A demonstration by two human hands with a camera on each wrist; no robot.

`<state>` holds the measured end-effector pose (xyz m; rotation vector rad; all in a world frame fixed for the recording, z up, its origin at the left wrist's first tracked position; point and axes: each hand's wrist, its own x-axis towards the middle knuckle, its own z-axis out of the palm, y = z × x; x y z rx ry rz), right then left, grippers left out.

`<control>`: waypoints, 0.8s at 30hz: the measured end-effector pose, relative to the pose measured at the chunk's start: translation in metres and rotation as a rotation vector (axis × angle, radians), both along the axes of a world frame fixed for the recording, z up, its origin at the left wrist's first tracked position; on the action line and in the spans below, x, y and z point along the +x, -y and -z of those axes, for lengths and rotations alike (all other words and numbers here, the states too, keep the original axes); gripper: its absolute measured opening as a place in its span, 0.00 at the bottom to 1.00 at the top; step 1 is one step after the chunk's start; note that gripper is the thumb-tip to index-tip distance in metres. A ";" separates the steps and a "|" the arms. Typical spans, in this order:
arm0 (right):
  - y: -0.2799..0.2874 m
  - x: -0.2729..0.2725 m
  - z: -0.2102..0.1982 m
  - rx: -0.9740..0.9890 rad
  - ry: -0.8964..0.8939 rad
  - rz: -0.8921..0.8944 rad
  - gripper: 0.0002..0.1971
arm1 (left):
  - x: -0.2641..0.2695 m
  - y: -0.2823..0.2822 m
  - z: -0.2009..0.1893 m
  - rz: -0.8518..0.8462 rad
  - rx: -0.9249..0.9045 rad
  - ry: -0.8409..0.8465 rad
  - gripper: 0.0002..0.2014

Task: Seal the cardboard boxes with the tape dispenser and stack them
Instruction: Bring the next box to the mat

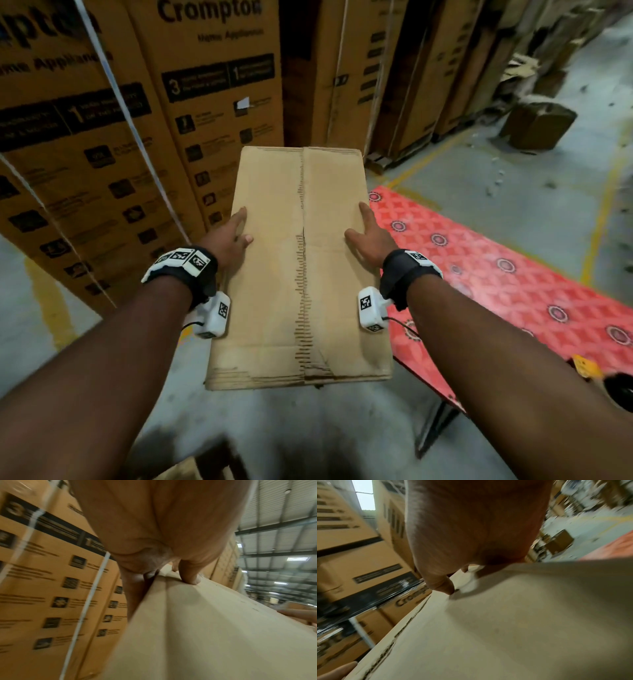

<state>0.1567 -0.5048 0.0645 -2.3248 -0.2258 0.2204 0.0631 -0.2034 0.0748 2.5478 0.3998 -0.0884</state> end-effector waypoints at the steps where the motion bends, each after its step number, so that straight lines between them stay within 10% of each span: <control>1: 0.019 -0.002 0.000 -0.002 -0.013 0.025 0.39 | 0.008 0.017 0.002 0.025 0.015 0.000 0.32; 14: 0.281 -0.013 0.011 0.003 -0.071 0.345 0.40 | 0.106 0.262 0.030 0.393 -0.076 0.014 0.34; 24: 0.381 -0.013 0.022 -0.004 -0.163 0.482 0.40 | 0.152 0.366 0.033 0.557 -0.001 -0.082 0.34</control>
